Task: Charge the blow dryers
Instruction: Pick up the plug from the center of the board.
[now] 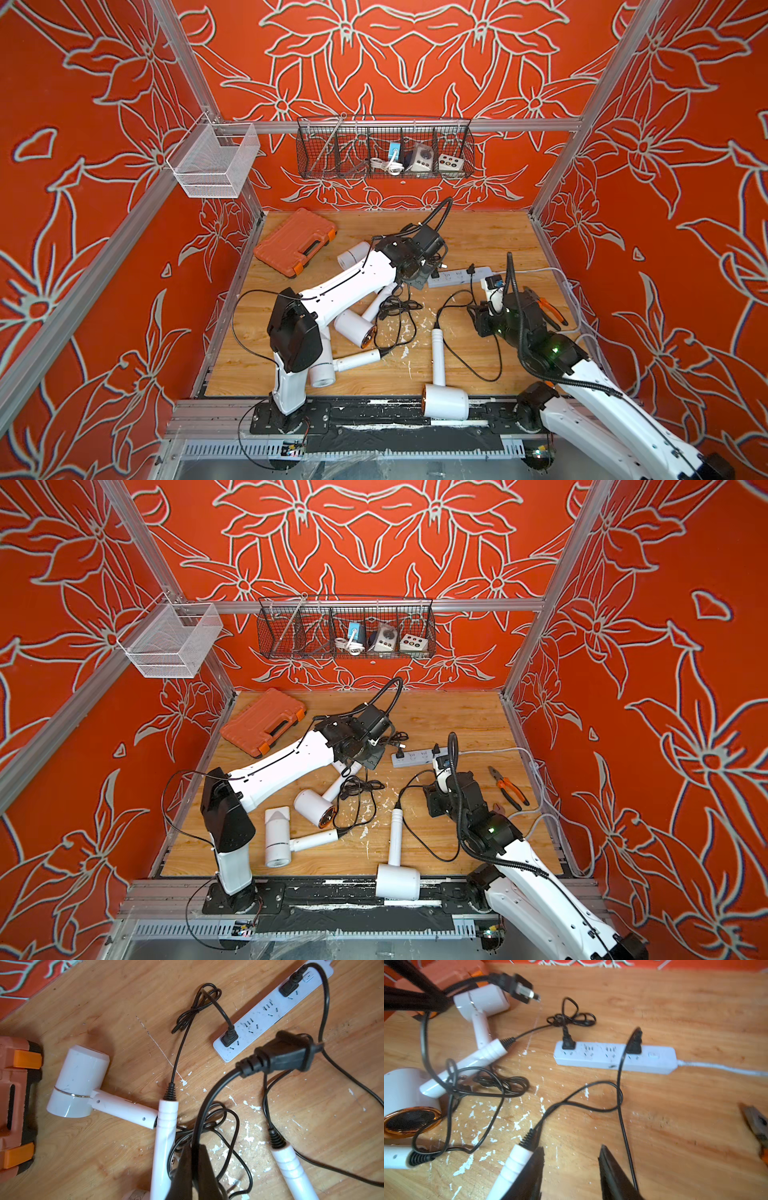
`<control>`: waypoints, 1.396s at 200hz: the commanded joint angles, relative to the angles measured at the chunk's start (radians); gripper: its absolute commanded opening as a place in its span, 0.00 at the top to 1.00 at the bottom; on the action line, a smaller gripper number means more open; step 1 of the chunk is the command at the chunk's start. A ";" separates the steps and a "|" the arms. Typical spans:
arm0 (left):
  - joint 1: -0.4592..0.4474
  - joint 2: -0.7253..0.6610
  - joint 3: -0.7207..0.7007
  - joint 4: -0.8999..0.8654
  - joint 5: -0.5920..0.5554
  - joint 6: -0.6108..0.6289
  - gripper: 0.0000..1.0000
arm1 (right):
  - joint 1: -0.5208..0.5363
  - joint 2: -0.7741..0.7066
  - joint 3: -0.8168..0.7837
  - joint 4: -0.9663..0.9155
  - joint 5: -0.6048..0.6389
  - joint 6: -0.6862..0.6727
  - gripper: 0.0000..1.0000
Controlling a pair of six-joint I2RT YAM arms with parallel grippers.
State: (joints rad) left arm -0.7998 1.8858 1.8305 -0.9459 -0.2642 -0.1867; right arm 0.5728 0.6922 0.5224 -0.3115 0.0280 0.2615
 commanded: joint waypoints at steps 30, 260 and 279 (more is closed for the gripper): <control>-0.005 -0.144 -0.068 0.000 0.085 -0.144 1.00 | 0.125 0.112 0.065 0.149 0.100 -0.138 0.56; 0.052 -0.174 -0.092 -0.254 0.472 -0.649 1.00 | 0.229 0.138 -0.068 0.573 -0.079 -0.851 0.52; 0.071 -0.169 -0.119 -0.258 0.540 -0.646 1.00 | 0.229 0.137 -0.074 0.585 -0.144 -0.941 0.51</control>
State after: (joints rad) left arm -0.7521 1.6978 1.7424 -1.1587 0.1383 -0.8307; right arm 0.7929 0.8322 0.4591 0.1902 -0.0216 -0.4969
